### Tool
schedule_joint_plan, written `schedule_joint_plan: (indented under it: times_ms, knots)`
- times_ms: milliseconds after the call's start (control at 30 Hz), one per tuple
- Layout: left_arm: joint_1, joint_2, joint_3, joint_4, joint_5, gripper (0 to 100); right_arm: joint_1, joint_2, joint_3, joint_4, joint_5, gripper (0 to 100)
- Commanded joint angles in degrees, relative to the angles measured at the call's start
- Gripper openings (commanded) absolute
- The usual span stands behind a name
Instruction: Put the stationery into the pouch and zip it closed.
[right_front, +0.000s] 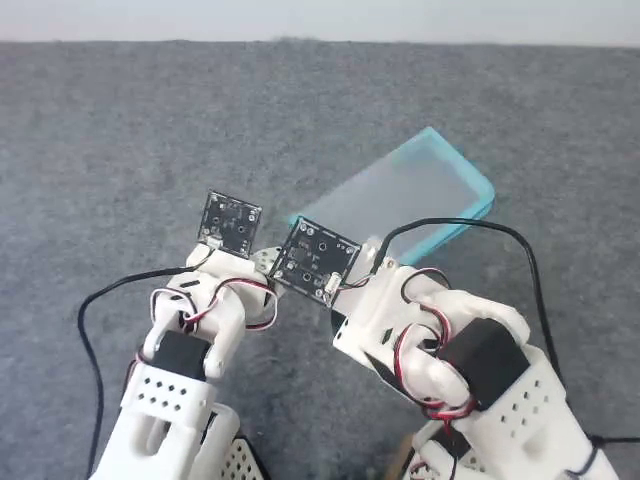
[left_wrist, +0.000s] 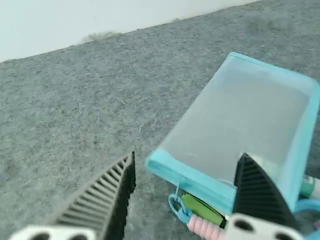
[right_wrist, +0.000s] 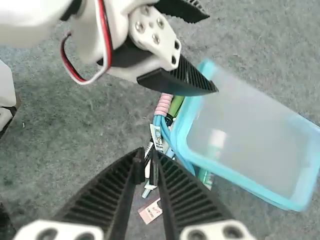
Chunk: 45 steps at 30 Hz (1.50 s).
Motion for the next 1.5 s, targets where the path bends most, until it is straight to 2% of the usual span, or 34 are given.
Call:
schedule_joint_plan:
  times_ms: [0, 67, 200, 300, 467, 567, 700, 900, 1467]
  knots:
    - [-0.62, -0.09, -1.10, 0.44, 0.62, 30, -0.48, -1.19, 2.37, -1.63, -0.62, 0.6]
    - [-6.59, -0.18, -1.98, 0.44, 0.62, 30, -0.48, -0.75, 7.91, -7.08, -1.58, 0.6]
    - [-24.70, 0.35, -6.55, 0.44, 0.70, 30, -0.75, 3.21, 14.33, -15.52, -3.87, 0.6]
    - [-30.07, 0.35, -6.90, 0.18, 0.70, 30, -0.75, 11.65, 12.92, -19.30, -6.68, 0.7]
    - [-33.41, 0.35, -6.81, 0.26, 1.05, 30, -1.19, 26.24, 6.68, -22.29, -8.79, 2.3]
    - [-36.66, 0.44, -7.16, 0.00, 1.05, 30, -2.15, 33.71, 5.19, -25.80, -10.02, 9.9]
    - [-37.71, 0.44, -6.90, -1.23, 1.05, 30, -4.18, 40.48, 4.75, -30.64, -12.92, 16.9]
    - [-37.71, 0.44, -6.81, -0.88, 1.05, 30, -2.24, 46.37, 1.85, -33.89, -21.27, 17.3]
    - [-37.45, 0.35, -6.73, -0.79, 1.14, 30, 0.40, 61.49, -7.30, -33.36, -21.89, 17.4]
